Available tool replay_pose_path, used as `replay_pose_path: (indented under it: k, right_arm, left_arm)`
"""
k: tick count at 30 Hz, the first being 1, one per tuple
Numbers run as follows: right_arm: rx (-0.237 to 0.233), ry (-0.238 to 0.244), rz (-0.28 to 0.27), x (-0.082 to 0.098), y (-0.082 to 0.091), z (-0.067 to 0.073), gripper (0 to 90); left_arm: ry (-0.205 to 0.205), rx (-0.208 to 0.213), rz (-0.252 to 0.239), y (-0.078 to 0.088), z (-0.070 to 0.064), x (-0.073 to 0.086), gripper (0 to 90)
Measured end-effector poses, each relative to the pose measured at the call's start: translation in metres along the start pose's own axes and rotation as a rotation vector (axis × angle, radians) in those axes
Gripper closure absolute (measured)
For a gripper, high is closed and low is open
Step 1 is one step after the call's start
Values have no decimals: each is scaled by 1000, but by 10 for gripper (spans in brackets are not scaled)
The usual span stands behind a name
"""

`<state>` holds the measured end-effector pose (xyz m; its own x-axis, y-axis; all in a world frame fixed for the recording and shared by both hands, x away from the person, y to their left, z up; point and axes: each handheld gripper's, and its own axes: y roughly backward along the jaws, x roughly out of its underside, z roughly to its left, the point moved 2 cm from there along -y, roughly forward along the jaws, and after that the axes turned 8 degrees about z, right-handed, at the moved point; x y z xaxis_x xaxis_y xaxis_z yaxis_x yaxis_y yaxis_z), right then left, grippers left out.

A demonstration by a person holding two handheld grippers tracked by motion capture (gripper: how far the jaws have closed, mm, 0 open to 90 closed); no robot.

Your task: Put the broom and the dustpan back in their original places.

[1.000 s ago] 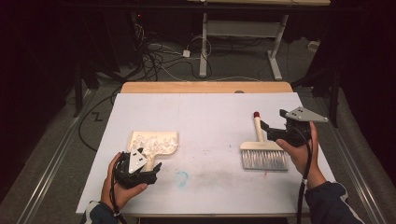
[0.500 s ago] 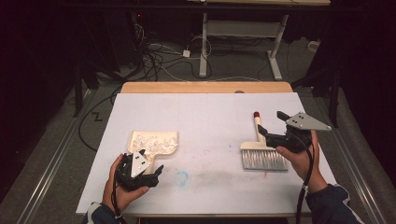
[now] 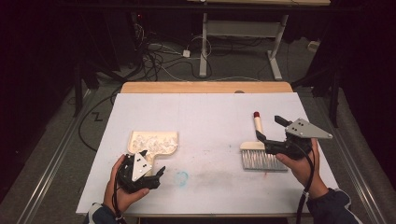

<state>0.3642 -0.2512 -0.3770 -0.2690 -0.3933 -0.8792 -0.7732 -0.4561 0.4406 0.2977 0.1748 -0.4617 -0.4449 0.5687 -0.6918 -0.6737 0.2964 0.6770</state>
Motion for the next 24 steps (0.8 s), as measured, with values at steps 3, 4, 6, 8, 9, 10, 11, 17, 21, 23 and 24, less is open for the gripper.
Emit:
replay_pose_path:
  k: [3,4,6,8,9,10,11,17,21,23,24]
  right_arm:
    - [-2,6,0,2,2,3,196]
    - [-6,11,0,2,2,4,195]
    - [-4,16,3,4,3,5,194]
    - [-4,20,1,5,5,7,194]
    - [-6,26,1,6,6,7,194]
    - [-6,31,6,7,7,8,193]
    - [-4,32,6,8,8,8,193]
    - [7,39,5,16,16,11,194]
    - [17,38,5,23,22,9,194]
    - [18,35,4,26,26,8,194]
    - [25,36,8,27,27,7,193]
  left_arm:
    - [0,2,-3,0,-1,1,182]
    - [0,2,-4,0,-1,1,180]
    - [-3,7,-4,0,-2,2,174]
    - [-8,4,-3,0,-2,3,174]
    - [-8,8,-2,0,-3,3,174]
    - [-10,7,-3,0,-3,4,174]
    - [-11,4,-1,0,-3,4,174]
    - [-9,3,-2,1,-3,6,174]
    - [-10,3,-4,2,-3,7,174]
    - [-10,0,-3,2,-3,7,174]
    - [-8,2,-3,2,-3,7,174]
